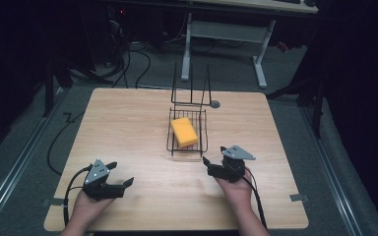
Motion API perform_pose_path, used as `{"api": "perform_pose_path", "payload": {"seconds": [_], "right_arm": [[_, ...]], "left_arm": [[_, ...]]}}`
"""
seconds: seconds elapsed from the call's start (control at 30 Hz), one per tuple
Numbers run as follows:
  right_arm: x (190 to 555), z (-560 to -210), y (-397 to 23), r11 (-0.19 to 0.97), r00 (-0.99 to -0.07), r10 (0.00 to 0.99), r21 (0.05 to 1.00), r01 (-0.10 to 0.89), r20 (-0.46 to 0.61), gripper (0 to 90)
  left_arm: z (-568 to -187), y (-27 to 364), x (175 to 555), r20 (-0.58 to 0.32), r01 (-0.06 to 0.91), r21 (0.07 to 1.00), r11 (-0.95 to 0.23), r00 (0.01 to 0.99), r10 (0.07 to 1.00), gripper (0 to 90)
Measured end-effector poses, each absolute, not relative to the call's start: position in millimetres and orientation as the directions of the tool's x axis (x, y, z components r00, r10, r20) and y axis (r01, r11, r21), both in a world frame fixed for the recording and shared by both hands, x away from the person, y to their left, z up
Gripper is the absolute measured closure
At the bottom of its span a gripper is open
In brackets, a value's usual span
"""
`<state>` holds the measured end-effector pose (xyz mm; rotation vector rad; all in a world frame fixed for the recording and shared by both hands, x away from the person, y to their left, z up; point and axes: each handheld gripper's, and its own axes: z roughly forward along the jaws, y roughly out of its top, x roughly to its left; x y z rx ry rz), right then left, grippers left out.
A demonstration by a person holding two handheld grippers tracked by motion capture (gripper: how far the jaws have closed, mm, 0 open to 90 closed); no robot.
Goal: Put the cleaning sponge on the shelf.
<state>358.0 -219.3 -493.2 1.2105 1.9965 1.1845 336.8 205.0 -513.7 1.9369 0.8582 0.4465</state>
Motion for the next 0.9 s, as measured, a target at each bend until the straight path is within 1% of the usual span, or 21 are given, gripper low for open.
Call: {"api": "perform_pose_path", "payload": {"seconds": [0.1, 0.27, 0.3, 0.33, 0.37, 0.47, 0.5, 0.57, 0.6, 0.63, 0.67, 0.77, 0.9], "right_arm": [[352.2, -494.1, -227.3, 0.219, -0.462, 0.887, 0.878, 0.426, 0.003, 19.1], [334.2, -496.4, -254.2, 0.200, -0.433, 0.902, 0.889, 0.411, -0.003, 17.8], [334.2, -496.4, -254.2, 0.200, -0.433, 0.902, 0.889, 0.411, -0.003, 17.8], [328.1, -497.0, -264.4, 0.196, -0.422, 0.906, 0.891, 0.409, -0.006, 17.5], [328.1, -497.0, -264.4, 0.196, -0.422, 0.906, 0.891, 0.409, -0.006, 17.5], [312.3, -499.8, -285.8, 0.195, -0.401, 0.916, 0.890, 0.411, -0.016, 16.1], [312.3, -499.8, -285.8, 0.195, -0.401, 0.916, 0.890, 0.411, -0.016, 16.1], [301.2, -504.0, -298.2, 0.204, -0.384, 0.923, 0.891, 0.406, -0.037, 15.6], [297.6, -506.0, -301.9, 0.196, -0.373, 0.927, 0.891, 0.410, -0.033, 15.6], [291.8, -511.4, -310.6, 0.167, -0.354, 0.935, 0.890, 0.425, -0.006, 15.6], [291.6, -512.3, -313.5, 0.152, -0.348, 0.937, 0.887, 0.436, 0.011, 15.5], [292.9, -511.9, -316.4, 0.137, -0.332, 0.943, 0.891, 0.433, 0.016, 15.4], [294.8, -513.2, -315.4, 0.132, -0.338, 0.941, 0.892, 0.433, 0.025, 15.4]], "left_arm": [[-513.9, 204.8, 336.7, -0.039, 0.382, 0.868, -0.318, 0.689, 0.724, 14.0], [-514.6, 204.3, 336.8, -0.033, 0.381, 0.867, -0.322, 0.688, 0.725, 14.0], [-514.8, 204.2, 336.8, -0.033, 0.381, 0.867, -0.322, 0.688, 0.725, 14.0], [-515.0, 204.3, 336.8, -0.032, 0.381, 0.866, -0.323, 0.687, 0.726, 14.0], [-515.0, 204.3, 336.8, -0.032, 0.381, 0.866, -0.323, 0.687, 0.726, 14.0], [-515.7, 205.3, 335.8, -0.037, 0.384, 0.868, -0.314, 0.681, 0.731, 14.0], [-515.7, 205.3, 335.8, -0.037, 0.384, 0.868, -0.314, 0.681, 0.731, 14.0], [-516.0, 206.4, 335.7, -0.040, 0.388, 0.868, -0.310, 0.677, 0.735, 14.0], [-516.3, 206.7, 336.0, -0.045, 0.392, 0.868, -0.305, 0.674, 0.737, 14.0], [-516.6, 206.8, 337.0, -0.052, 0.398, 0.868, -0.298, 0.669, 0.741, 14.0], [-516.7, 206.5, 337.4, -0.055, 0.399, 0.868, -0.295, 0.667, 0.743, 14.0], [-516.7, 205.5, 337.6, -0.053, 0.401, 0.866, -0.298, 0.666, 0.744, 14.0], [-515.7, 204.6, 335.7, -0.049, 0.396, 0.868, -0.299, 0.667, 0.743, 14.0]]}}
